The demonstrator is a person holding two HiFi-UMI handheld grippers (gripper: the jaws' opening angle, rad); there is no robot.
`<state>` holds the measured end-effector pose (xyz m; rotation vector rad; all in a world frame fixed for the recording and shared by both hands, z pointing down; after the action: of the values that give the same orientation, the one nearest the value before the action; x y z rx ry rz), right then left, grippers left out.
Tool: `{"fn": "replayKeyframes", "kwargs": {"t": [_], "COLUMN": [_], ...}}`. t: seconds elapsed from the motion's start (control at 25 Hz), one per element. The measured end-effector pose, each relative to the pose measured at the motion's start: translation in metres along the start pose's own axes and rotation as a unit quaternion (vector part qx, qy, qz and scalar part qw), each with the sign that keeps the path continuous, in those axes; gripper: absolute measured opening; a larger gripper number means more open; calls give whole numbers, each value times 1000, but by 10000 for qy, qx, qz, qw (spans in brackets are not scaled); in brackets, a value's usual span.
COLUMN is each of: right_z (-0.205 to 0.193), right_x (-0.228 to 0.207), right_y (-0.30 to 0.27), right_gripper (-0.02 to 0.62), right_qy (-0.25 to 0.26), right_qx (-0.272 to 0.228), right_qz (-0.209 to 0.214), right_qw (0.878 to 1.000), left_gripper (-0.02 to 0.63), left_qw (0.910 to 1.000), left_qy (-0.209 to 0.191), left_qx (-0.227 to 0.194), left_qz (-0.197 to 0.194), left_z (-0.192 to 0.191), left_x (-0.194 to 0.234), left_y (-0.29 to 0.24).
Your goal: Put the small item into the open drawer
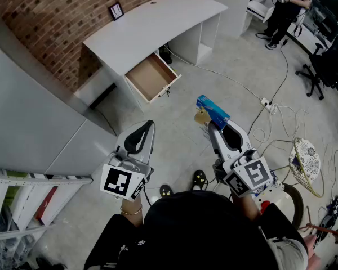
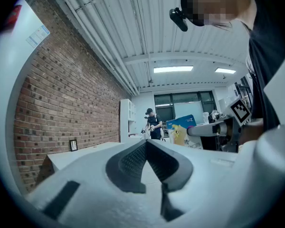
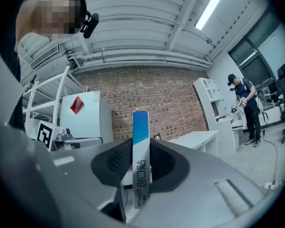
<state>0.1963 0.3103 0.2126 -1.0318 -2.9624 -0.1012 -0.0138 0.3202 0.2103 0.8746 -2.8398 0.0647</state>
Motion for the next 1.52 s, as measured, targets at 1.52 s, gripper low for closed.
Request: {"fn": "replayKeyframes", "kwargs": {"t": [1.52], "right_z": [-13], "right_x": [-137], "right_y": [71], "right_gripper": [95], "right_qy": [-447], "right_qx": [-285], "right_qz": [-491], "right_qw": [9974], "left_gripper": [5], "left_qw": [9975], "left_qy": [-172], "left_qx": [408], "left_qz": [-559], "left_z": [-24], "left_x": [-86], "left_y": [-123]}}
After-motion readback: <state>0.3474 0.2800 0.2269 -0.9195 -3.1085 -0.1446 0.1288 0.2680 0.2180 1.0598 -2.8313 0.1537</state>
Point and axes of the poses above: the fingertips, and each gripper's own axes: y backward along the fingers, x to its left, z out of its top, the point moved 5 cm from there along y, backward along the fingers, and after that the axes turned 13 degrees about y, right-handed, at the moved point
